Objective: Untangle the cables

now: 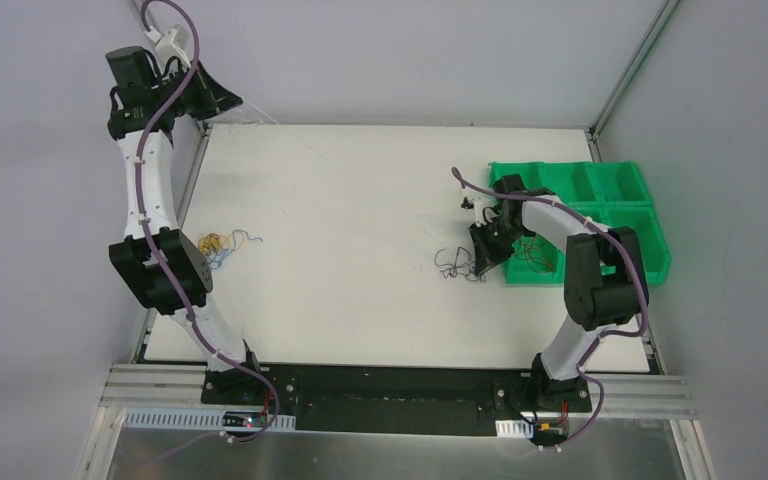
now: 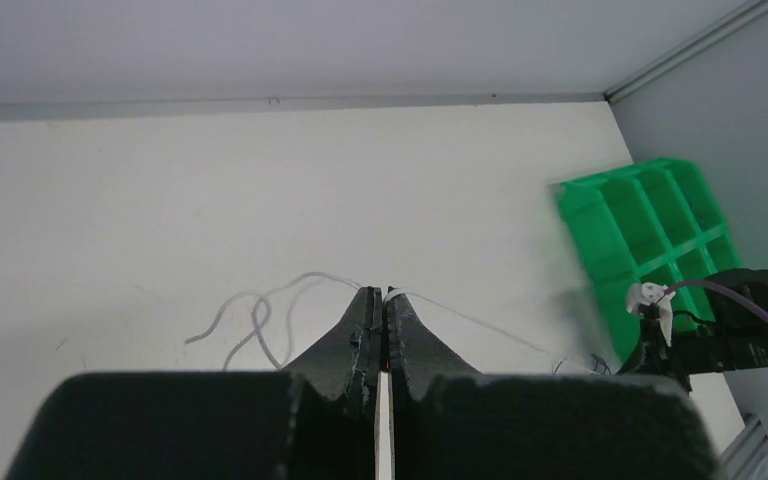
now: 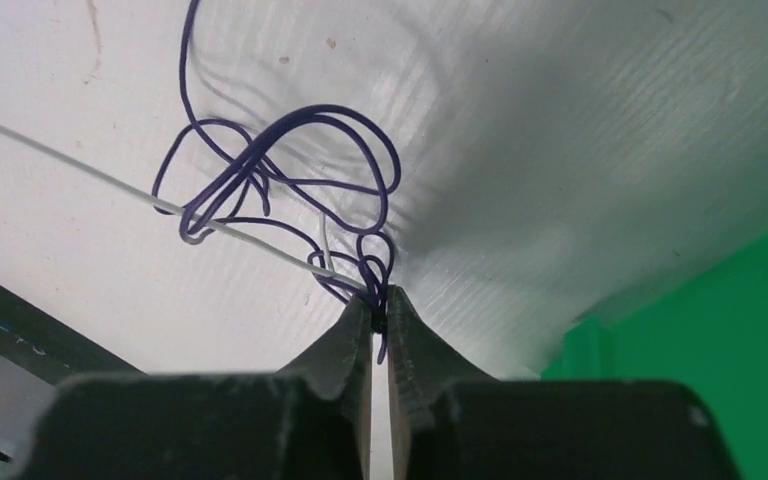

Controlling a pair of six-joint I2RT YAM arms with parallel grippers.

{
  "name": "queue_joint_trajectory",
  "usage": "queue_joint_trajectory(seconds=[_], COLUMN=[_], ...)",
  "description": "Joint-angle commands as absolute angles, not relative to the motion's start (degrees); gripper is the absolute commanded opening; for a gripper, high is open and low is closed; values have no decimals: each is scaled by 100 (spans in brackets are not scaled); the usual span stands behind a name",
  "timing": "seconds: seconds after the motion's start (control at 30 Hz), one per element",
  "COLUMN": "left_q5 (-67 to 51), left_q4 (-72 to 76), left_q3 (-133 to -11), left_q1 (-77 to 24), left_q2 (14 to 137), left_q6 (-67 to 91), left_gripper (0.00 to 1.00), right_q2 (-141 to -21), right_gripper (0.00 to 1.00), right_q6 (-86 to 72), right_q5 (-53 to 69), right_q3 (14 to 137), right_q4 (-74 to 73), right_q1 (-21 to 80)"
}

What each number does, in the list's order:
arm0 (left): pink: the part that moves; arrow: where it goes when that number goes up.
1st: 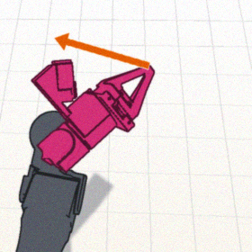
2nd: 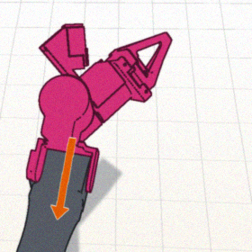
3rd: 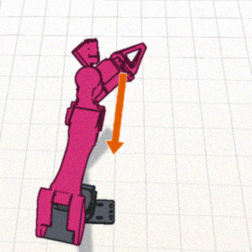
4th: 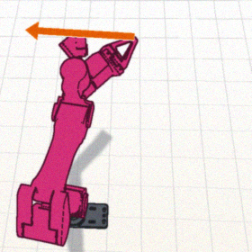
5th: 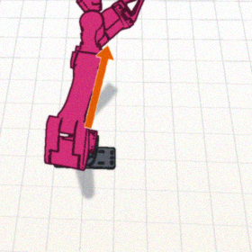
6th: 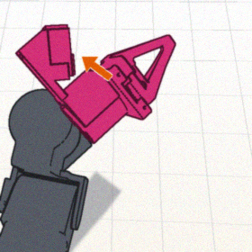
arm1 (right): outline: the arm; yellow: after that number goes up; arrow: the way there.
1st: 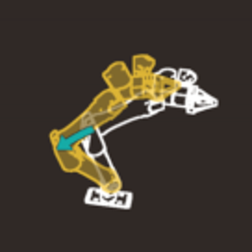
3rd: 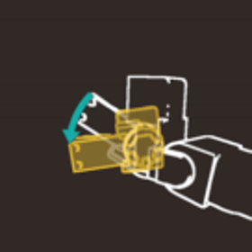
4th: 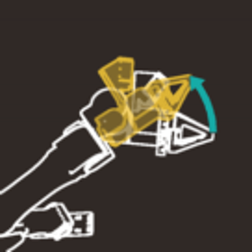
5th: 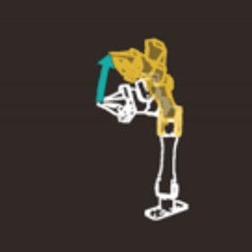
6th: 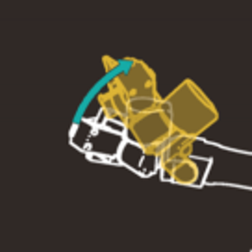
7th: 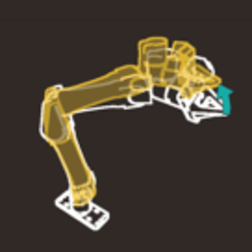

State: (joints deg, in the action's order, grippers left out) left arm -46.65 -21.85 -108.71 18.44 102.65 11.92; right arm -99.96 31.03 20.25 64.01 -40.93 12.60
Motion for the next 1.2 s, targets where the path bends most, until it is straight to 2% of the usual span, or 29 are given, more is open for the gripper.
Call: queue_joint_trajectory(seconds=[0.0,0.1,0.2,0.33,0.4,0.5,0.53,0.67,0.77,0.83,0.97,1.17], left_q5=[-4484,-4767,-5002,-5320,-5475,-5908,-6084,-6384,-6577,-6694,-6820,-6808], left_q4=[-1603,-1428,-1243,-864,-556,381,716,1414,1739,1778,1776,1923], left_q3=[-11864,-12179,-12374,-12428,-12423,-12438,-12461,-12599,-12507,-12518,-12180,-10997], left_q1=[2085,2101,2099,2092,2090,2071,2055,1821,1554,1303,750,-64], left_q2=[10430,10473,10448,10338,10274,10242,10240,10164,9990,9896,9662,9217], left_q6=[1666,1984,2290,2768,3099,4010,4311,5071,5329,5333,5262,5239], left_gripper=[0,0,0,0,0,0,0,0,0,0,0,0], right_q2=[-9825,-9764,-9656,-9616,-9624,-9589,-9533,-9150,-8849,-8770,-8973,-9360], right_gripper=[11,26,33,27,18,18,21,50,69,76,82,86], right_q6=[3357,3367,3399,3499,3526,3444,3388,2923,2214,1587,335,-194], right_q5=[1571,1757,1915,1920,1907,2109,2263,3254,3609,3720,3830,3878], right_q3=[6271,6313,6321,6310,6338,6497,6593,7133,7568,7924,8995,10445], right_q4=[-4516,-4544,-4524,-4536,-4555,-4632,-4658,-4408,-3558,-2744,-1235,-499], right_q1=[1165,1163,1165,1165,1161,1168,1172,1250,1541,1788,2275,2856])
